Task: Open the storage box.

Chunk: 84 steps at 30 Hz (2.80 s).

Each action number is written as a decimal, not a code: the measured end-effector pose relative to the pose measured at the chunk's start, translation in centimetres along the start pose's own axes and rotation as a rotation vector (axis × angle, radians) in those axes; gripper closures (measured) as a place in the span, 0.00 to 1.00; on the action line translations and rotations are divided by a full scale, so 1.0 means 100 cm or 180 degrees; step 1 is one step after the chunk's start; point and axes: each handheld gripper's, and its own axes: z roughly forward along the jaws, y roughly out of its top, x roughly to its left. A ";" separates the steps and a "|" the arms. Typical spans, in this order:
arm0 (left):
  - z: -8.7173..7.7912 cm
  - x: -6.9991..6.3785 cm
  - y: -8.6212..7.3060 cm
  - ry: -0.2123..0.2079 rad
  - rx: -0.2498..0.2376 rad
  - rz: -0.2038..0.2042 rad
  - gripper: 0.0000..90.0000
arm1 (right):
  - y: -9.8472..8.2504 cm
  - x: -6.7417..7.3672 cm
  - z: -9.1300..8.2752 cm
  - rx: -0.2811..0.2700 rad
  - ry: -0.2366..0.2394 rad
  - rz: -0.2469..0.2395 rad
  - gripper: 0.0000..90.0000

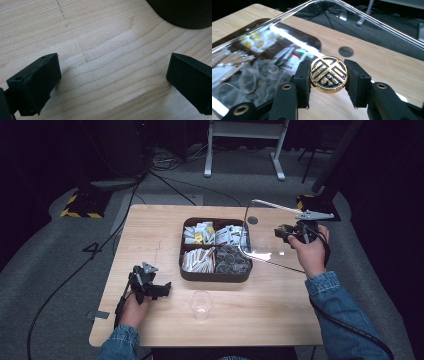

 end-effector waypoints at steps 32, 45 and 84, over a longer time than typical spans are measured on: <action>0.000 0.000 0.000 -0.0002 0.0000 -0.0002 0.00 | -0.057 -0.064 0.009 0.0261 -0.0279 0.0282 0.65; 0.000 0.000 0.000 -0.0003 0.0000 -0.0003 0.00 | -0.087 -0.068 0.025 0.0348 -0.0246 0.0349 0.65; 0.000 0.000 0.000 -0.0002 -0.0001 -0.0004 0.00 | -0.136 -0.056 0.044 0.0450 -0.0387 0.0391 0.65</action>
